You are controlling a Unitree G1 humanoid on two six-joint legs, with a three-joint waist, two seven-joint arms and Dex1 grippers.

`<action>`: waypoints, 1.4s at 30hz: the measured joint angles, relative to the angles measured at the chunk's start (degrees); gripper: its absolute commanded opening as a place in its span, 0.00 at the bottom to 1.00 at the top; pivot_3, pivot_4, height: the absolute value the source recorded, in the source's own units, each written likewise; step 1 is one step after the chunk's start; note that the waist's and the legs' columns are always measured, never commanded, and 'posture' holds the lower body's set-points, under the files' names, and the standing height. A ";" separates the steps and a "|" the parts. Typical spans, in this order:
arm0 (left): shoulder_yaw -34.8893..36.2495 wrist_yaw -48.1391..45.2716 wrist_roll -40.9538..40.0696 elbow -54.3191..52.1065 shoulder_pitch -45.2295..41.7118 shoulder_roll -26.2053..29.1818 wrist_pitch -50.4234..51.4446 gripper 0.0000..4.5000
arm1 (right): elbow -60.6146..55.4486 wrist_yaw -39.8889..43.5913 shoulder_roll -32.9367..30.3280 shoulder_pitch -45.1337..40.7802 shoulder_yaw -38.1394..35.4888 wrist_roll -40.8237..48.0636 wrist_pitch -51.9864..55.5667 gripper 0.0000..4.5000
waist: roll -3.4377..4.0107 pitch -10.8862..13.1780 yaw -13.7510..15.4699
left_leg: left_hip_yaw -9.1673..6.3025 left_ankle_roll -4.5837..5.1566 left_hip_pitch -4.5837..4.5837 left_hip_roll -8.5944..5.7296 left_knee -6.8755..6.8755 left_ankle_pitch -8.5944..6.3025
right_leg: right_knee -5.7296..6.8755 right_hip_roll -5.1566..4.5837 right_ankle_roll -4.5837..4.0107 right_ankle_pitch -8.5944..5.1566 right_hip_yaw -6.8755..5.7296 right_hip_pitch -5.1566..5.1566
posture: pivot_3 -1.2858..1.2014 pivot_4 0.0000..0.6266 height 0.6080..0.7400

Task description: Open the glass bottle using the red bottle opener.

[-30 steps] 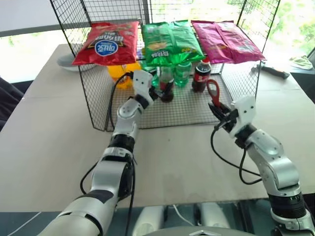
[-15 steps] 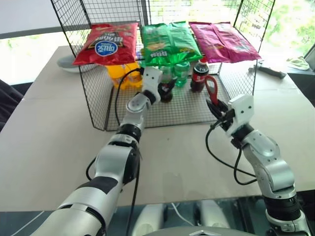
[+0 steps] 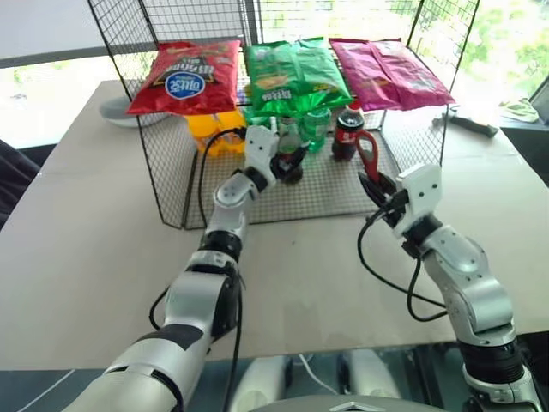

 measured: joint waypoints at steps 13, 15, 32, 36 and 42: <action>-1.30 5.70 -0.57 -29.73 12.75 1.78 16.34 0.54 | 1.59 1.07 0.50 -0.44 0.04 0.76 -0.01 0.00 | 0.01 0.00 0.00 | 0.01 -0.01 0.01 0.02 -0.05 0.00 | -0.06 0.04 0.00 0.00 0.09 -0.04 | 0.52 0.24 1.00; -1.32 6.78 -0.43 -29.46 12.36 1.54 16.83 0.54 | 1.91 1.23 0.64 -0.69 0.21 0.80 -0.04 0.00 | 0.00 0.00 0.01 | 0.00 -0.01 0.00 0.03 -0.06 0.00 | -0.06 0.05 0.00 0.00 0.09 -0.08 | 0.52 0.24 1.00; -0.05 8.78 -1.48 -19.24 4.83 0.85 16.55 0.54 | 2.52 1.29 0.70 -0.02 0.15 0.69 -0.15 0.00 | -0.01 0.00 0.07 | 0.00 -0.01 -0.15 0.01 -0.02 0.00 | -0.02 0.04 0.00 0.00 0.09 -0.25 | 0.52 0.24 1.00; -0.29 6.53 -2.23 -22.46 7.96 1.15 16.52 0.54 | 2.50 0.98 0.67 0.36 0.03 0.67 -0.15 0.00 | -0.01 0.00 0.05 | 0.00 -0.01 -0.15 0.02 -0.03 0.00 | 0.00 0.04 0.00 0.00 0.10 -0.27 | 0.52 0.24 1.00; -2.64 2.89 -2.68 -29.44 14.54 2.10 18.97 0.54 | 2.46 0.96 0.74 0.73 -0.08 0.68 -0.18 0.00 | 0.00 0.00 0.12 | 0.01 -0.02 -0.13 0.03 0.01 0.01 | 0.07 0.05 -0.01 0.00 0.12 -0.26 | 0.52 0.24 1.00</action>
